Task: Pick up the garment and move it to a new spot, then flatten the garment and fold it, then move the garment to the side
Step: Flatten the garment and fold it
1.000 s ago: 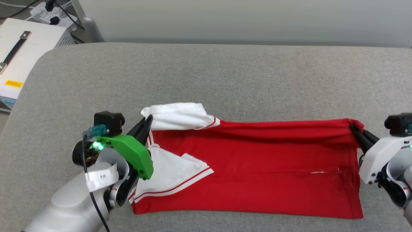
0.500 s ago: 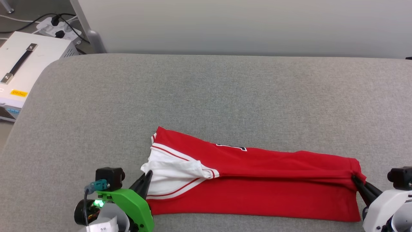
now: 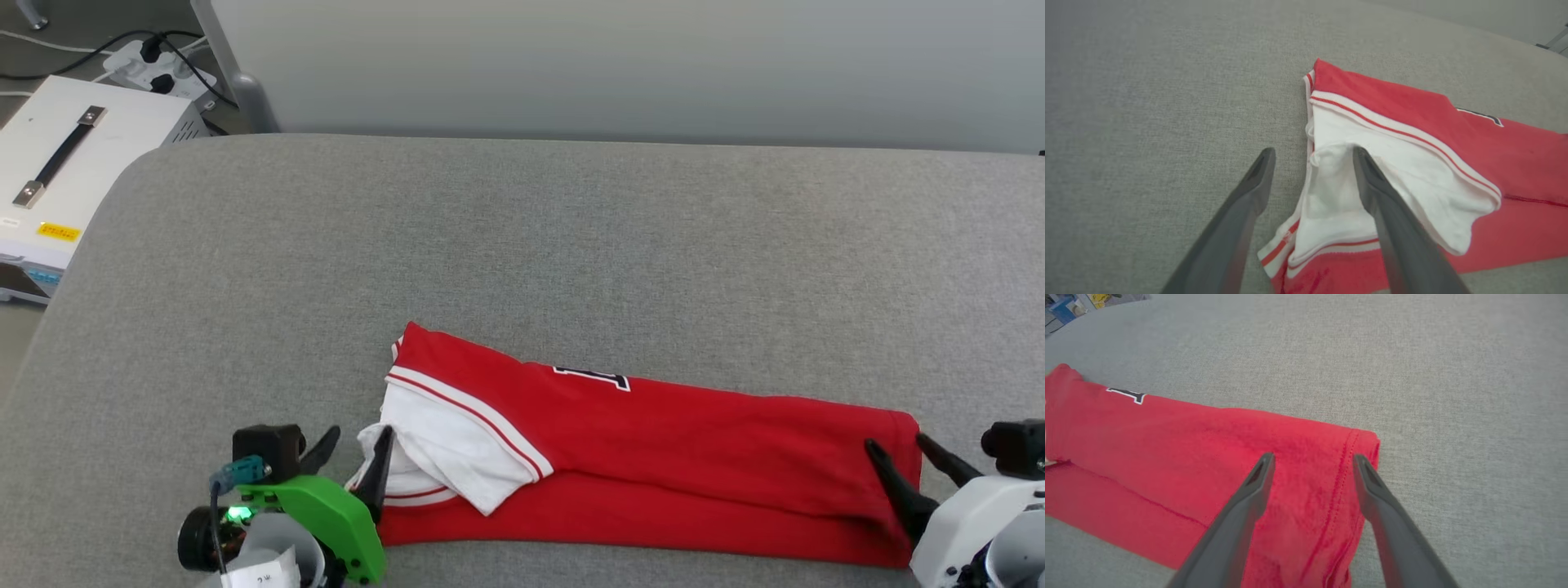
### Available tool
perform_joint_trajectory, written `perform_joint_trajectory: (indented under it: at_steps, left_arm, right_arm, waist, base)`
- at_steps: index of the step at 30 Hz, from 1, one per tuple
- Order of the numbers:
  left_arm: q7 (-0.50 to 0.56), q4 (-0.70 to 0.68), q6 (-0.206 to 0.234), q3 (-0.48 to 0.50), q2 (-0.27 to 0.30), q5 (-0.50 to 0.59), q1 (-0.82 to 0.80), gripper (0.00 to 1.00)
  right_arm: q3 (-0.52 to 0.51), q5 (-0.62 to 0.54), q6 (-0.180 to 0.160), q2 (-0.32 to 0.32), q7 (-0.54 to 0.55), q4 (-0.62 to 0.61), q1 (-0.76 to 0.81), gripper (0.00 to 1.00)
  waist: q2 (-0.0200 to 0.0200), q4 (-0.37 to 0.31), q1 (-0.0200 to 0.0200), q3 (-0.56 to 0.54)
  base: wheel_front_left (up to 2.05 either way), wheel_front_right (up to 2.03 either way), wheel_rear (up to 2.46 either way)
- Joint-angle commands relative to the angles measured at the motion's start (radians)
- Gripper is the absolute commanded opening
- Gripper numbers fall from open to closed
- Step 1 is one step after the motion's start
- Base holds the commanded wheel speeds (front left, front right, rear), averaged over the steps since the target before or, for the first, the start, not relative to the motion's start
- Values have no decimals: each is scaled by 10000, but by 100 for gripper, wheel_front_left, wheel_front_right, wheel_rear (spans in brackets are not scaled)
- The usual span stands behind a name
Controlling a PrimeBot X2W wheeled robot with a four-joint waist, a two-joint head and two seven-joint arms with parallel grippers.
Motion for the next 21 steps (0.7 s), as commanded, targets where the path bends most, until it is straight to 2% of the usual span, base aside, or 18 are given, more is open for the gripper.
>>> perform_joint_trajectory:
  at_steps: [1,8,11,16,21]
  left_arm:
    - [-57,-141,98,314,-50,348,210,100]
    - [-59,-924,641,2083,-268,2145,765,100]
    - [-59,-1291,832,2900,-455,2992,1056,100]
    - [-60,-1821,1075,4101,-868,4336,1602,100]
    - [-60,-2175,995,5046,-1400,5459,2069,100]
  right_arm:
    - [-176,-52,-7,-24,44,-272,157,100]
    - [-1158,-136,-7,-255,740,-1302,135,100]
    - [-1496,-64,-7,-453,1530,-1434,175,100]
    - [-1694,706,-7,-784,3347,-1416,331,100]
    - [-1737,1314,-7,-986,4451,-1171,317,100]
  waist:
    - [0,35,0,-72]
    - [0,68,0,-117]
    - [0,108,0,-52]
    - [0,224,0,59]
    - [0,384,0,192]
  base:
    - [0,0,0]
    - [0,0,0]
    - [0,0,0]
    - [0,0,0]
    - [0,0,0]
